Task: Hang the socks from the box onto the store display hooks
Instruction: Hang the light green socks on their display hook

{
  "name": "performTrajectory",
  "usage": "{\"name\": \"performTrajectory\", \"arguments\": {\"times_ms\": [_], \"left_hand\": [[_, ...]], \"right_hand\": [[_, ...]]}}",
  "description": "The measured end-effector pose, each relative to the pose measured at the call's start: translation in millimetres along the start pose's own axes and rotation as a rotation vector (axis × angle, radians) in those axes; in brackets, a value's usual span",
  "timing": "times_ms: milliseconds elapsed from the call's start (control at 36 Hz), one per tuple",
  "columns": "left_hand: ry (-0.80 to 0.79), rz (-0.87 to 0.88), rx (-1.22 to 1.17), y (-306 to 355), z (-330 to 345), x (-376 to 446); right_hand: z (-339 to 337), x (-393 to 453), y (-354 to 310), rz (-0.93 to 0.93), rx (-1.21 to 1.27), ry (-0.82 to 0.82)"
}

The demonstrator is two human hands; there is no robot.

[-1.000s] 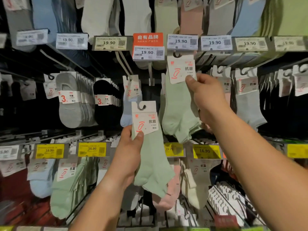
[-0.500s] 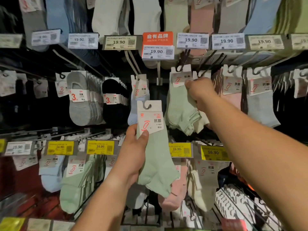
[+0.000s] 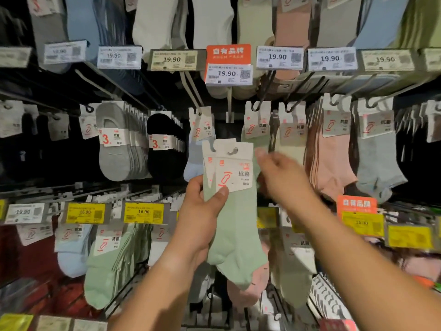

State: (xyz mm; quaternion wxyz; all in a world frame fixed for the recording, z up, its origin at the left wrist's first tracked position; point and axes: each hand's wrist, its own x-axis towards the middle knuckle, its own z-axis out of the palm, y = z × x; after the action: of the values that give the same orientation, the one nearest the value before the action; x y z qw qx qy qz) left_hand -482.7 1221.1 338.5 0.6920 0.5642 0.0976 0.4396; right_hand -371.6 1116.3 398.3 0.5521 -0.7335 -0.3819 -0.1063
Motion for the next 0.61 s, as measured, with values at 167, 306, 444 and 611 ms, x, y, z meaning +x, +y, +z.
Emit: {"name": "performTrajectory", "arguments": {"times_ms": [167,306,444,611], "left_hand": [[0.013,0.052,-0.063,1,18,3],[0.109,0.075,-0.009,1,14,14],[0.151,0.103,0.040,3,7,18],[0.139,0.101,0.024,0,2,20]], "right_hand": [[33,-36,24,-0.002,0.210,0.021],[21,-24,26,0.037,0.261,0.104],[-17,5,4,0.056,0.380,0.016],[-34,39,-28,-0.001,0.424,0.008]]}}
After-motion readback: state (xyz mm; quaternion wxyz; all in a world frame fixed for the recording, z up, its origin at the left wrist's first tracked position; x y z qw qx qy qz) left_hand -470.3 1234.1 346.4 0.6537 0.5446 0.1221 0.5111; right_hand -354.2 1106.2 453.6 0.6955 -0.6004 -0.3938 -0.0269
